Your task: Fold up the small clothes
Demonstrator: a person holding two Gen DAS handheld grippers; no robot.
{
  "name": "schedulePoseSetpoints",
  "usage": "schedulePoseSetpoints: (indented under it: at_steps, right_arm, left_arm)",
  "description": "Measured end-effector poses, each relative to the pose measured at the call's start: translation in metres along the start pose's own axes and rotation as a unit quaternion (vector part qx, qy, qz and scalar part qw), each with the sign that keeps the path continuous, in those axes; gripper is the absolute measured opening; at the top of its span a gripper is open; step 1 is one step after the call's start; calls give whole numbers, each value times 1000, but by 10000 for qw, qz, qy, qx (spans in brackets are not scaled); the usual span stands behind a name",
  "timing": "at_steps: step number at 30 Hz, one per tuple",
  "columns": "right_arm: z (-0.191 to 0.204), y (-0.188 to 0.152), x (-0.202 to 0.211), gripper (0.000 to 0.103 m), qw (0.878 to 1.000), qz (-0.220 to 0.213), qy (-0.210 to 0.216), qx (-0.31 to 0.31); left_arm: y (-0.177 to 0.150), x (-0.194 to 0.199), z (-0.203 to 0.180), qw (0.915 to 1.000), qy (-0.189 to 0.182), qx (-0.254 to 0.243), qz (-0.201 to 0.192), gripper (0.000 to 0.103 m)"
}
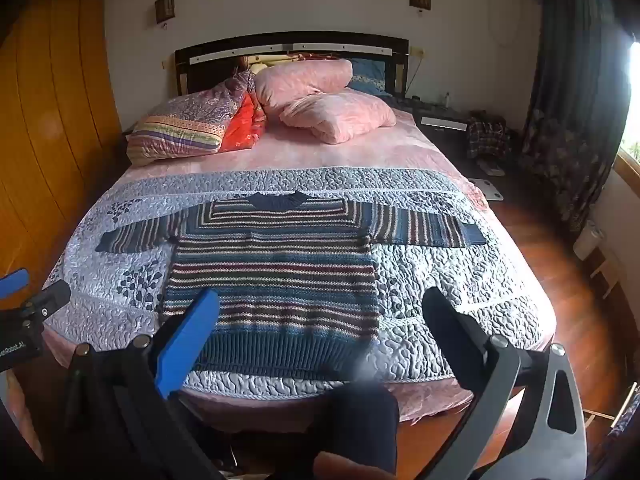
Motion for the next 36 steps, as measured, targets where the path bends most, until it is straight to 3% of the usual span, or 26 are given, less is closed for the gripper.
schedulePoseSetpoints:
  at_steps: [36]
  right_arm:
    - [3, -2, -4, 100, 9999, 101, 53, -15]
  left_arm:
    - [0, 0, 7, 9999, 113, 38, 74, 99]
Point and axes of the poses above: each gripper's, at about its wrist camera, not at the fingertips, and x roughly against the way its jaws point, z to its left, y to its top, the point moved 7 cm from there along -x, roughly the way its jaws point, and after that the axes turned 13 degrees about -z, right-handed, at the moved point
